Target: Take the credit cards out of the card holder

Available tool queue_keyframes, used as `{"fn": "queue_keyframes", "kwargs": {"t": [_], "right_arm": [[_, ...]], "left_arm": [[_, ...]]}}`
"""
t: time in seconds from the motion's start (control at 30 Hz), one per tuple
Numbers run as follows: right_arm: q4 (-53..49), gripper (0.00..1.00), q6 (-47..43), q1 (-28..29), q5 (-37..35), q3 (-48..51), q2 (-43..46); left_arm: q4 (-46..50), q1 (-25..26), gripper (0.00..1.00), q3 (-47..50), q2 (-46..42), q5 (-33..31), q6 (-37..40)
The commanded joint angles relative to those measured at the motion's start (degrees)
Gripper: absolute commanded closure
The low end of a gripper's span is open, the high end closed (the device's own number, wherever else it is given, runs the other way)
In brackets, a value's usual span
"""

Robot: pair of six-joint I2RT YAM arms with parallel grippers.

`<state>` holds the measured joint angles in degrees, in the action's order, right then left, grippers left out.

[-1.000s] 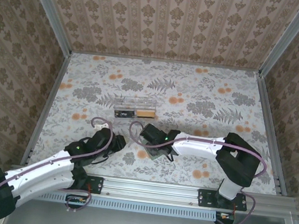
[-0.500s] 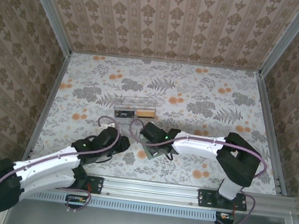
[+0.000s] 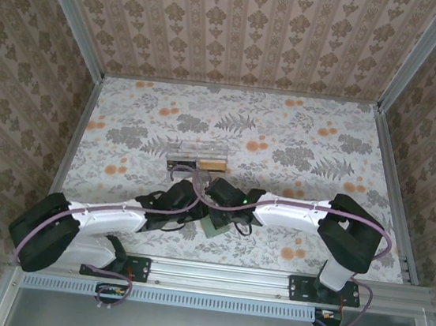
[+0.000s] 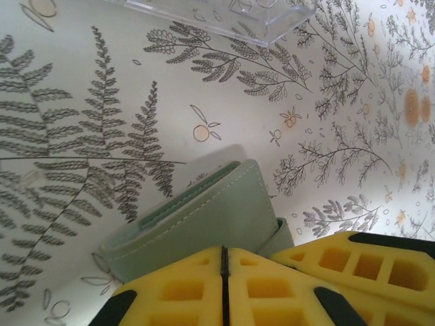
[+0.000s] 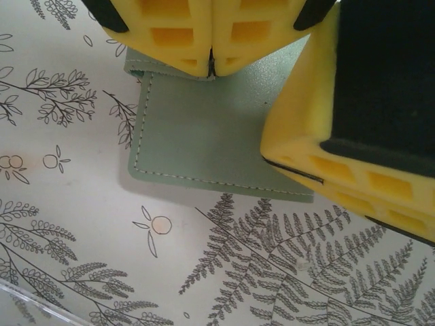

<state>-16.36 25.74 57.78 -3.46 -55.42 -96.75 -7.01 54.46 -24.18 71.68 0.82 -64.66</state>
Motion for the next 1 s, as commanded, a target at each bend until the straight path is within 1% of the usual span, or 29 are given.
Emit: {"fn": "queue_keyframes", "kwargs": {"t": [0.0,0.07,0.2,0.33,0.43,0.67,0.97], "right_arm": [[1.3,1.0,1.8,-0.5,3.4,1.4,0.7],[1.8,1.0,2.0,-0.7,3.8,1.7,0.8],[2.8,1.0,2.5,-1.4,4.8,2.3,0.9],[4.5,1.0,3.9,-2.7,6.4,3.5,1.4],[5.8,1.0,4.8,-4.1,6.7,4.9,2.3],[6.9,1.0,6.6,-8.2,6.6,8.2,4.7],[7.6,1.0,8.0,-13.1,7.4,12.6,10.2]], "left_arm": [[-4.2,0.6,0.95,-1.7,2.3,1.5,-1.6],[-4.6,0.7,1.0,-1.7,4.1,1.7,-2.1],[-2.3,0.7,1.0,-2.1,7.6,1.7,-4.0],[7.5,1.1,1.0,-4.3,10.4,0.2,-5.2],[11.8,1.4,1.0,-4.9,12.3,-0.4,-5.4],[13.0,1.5,1.0,-4.8,16.4,0.8,-5.1],[12.6,0.9,1.0,-4.5,19.8,1.5,-3.9]]}}
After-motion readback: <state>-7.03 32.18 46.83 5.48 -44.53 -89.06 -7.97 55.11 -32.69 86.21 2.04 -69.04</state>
